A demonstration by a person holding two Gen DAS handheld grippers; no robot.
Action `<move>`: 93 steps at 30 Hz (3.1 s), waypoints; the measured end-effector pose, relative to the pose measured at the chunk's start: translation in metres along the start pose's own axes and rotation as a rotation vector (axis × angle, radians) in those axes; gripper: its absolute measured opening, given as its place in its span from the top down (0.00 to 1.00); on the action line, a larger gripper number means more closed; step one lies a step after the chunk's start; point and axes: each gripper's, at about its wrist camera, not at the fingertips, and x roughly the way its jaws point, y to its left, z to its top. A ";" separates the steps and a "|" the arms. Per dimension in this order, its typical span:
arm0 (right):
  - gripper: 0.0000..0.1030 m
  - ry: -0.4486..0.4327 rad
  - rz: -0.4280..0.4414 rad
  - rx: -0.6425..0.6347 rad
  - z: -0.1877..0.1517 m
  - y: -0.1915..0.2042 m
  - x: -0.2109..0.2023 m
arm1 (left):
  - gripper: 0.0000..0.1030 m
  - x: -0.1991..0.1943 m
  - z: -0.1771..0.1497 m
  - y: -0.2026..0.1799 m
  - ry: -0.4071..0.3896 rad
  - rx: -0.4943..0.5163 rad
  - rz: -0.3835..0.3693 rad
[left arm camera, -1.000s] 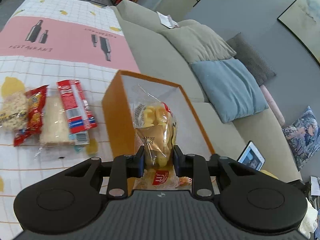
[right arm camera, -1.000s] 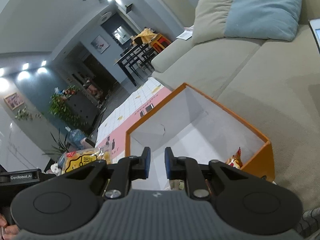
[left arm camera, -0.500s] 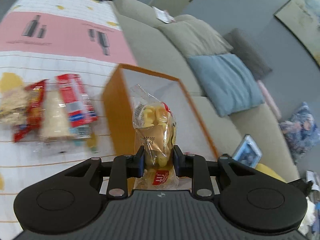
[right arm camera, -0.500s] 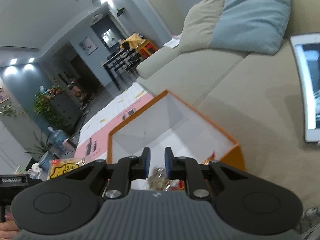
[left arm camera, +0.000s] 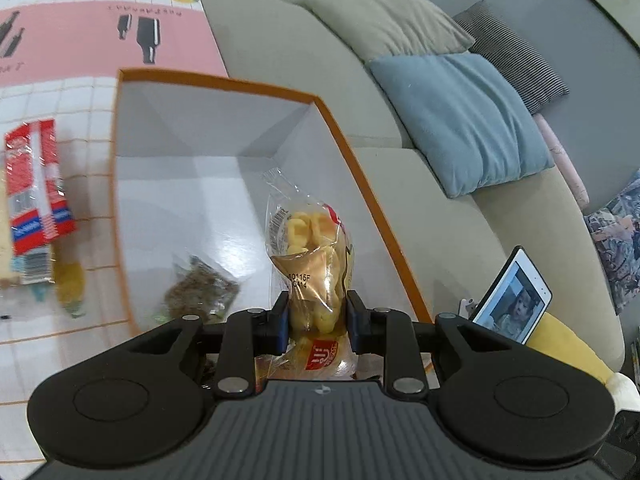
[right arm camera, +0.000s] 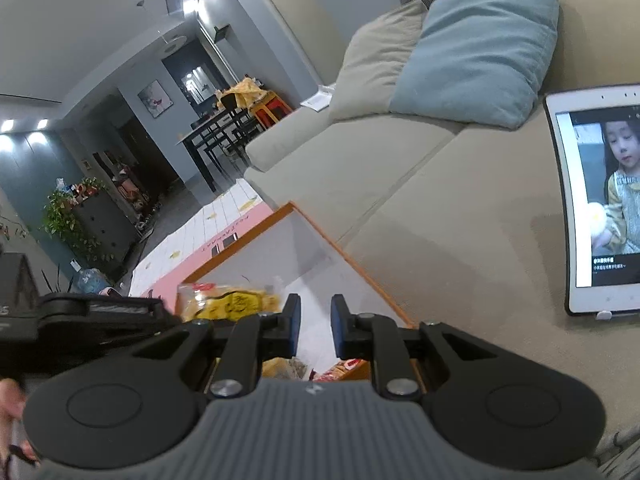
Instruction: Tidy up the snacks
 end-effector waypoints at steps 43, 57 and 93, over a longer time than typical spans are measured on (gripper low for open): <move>0.71 0.602 -0.315 0.800 -0.218 -0.061 0.042 | 0.28 -0.147 -0.121 0.068 0.060 0.264 0.182; 0.61 0.453 -0.536 1.087 -0.317 -0.133 0.122 | 0.28 -0.156 -0.173 0.074 0.086 0.305 0.218; 0.59 0.441 -0.146 1.748 -0.532 -0.209 0.238 | 0.30 -0.066 -0.166 0.110 0.294 0.290 0.256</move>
